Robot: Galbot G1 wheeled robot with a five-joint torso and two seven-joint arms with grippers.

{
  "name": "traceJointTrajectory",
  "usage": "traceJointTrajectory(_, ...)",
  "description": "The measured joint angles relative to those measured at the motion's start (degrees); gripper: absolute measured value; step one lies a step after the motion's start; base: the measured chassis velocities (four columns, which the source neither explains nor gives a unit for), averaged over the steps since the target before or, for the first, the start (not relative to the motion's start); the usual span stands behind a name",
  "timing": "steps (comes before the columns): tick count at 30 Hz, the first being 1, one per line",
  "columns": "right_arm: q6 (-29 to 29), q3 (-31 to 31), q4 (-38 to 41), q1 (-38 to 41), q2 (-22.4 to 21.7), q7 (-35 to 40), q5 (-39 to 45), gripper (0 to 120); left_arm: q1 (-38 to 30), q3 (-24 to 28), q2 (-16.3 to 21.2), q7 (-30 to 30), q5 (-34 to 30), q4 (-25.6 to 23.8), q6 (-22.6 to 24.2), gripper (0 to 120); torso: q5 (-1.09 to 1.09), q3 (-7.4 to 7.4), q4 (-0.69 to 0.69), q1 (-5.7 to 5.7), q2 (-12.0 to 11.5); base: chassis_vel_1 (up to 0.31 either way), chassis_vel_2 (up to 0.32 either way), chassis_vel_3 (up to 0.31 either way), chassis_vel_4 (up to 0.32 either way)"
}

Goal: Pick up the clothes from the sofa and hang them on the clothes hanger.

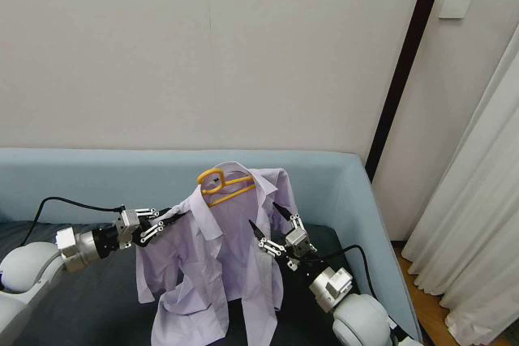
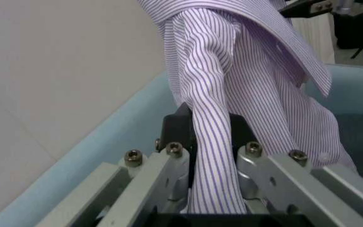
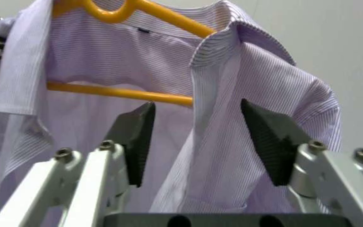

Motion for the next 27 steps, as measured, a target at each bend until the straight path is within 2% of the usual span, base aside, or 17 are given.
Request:
traceJointTrajectory(3, 0.0, 0.2, -0.7, 0.6, 0.6, -0.2, 0.0, 39, -0.2, 0.1, 0.0, 0.2, 0.3, 0.6, -0.1, 7, 0.00, 0.00, 0.00, 0.00, 0.0, 0.000, 0.000, 0.000, 0.000)
traceJointTrajectory(4, 0.0, 0.2, -0.7, 0.6, 0.6, -0.2, 0.0, 39, -0.2, 0.1, 0.0, 0.2, 0.3, 0.6, -0.1, 7, 0.00, 0.00, 0.00, 0.00, 0.0, 0.000, 0.000, 0.000, 0.000)
traceJointTrajectory(8, 0.2, 0.5, -1.0, 1.0, 0.9, -1.3, 0.9, 23, -0.8, 0.5, -0.2, 0.2, 0.4, 1.2, -0.2, 7, 0.00, 0.00, 0.00, 0.00, 0.0, 0.000, 0.000, 0.000, 0.000)
traceJointTrajectory(10, 0.2, 0.6, -1.0, 1.1, 0.9, -1.6, 1.0, 19, -1.0, 0.7, -0.2, 0.2, 0.4, 1.3, -0.2, 7, 0.00, 0.00, 0.00, 0.00, 0.0, 0.000, 0.000, 0.000, 0.000)
traceJointTrajectory(14, 0.7, 1.0, -1.5, 1.4, 1.0, -3.0, 1.4, 0, -2.0, 1.5, -0.5, 0.4, 0.3, 1.8, -0.4, 7, 0.00, 0.00, 0.00, 0.00, 0.0, 0.000, 0.000, 0.000, 0.000)
traceJointTrajectory(23, 4.5, 1.8, -1.3, 2.3, 0.9, -9.8, 5.1, 0, -2.3, 1.7, -0.6, 3.0, -1.4, 1.9, -0.5, 7, 0.00, 0.00, 0.00, 0.00, 0.0, 0.000, 0.000, 0.000, 0.000)
traceJointTrajectory(27, 7.3, 2.3, -0.6, 4.1, 1.1, -14.9, 10.7, 0, -1.9, 1.4, -0.5, 4.2, -1.6, 1.8, -0.5, 7, 0.00, 0.00, 0.01, 0.00, 0.0, 0.000, 0.000, 0.000, 0.000)
